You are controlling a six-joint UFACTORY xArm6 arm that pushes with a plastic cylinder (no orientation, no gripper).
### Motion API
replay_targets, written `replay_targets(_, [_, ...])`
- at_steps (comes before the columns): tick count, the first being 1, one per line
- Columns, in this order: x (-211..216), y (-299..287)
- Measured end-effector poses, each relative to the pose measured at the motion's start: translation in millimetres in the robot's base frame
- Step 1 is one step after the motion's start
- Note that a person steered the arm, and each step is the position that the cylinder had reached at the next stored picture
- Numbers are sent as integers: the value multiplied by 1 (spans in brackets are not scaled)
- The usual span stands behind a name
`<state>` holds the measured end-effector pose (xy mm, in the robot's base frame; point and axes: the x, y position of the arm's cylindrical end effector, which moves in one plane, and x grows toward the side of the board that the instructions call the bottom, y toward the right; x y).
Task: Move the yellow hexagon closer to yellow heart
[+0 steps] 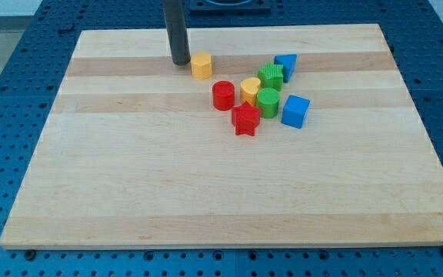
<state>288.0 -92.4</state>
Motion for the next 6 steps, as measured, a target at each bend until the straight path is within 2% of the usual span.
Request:
replay_targets(1, [4, 12])
replay_targets(3, [-6, -9])
replay_targets(6, [-3, 46])
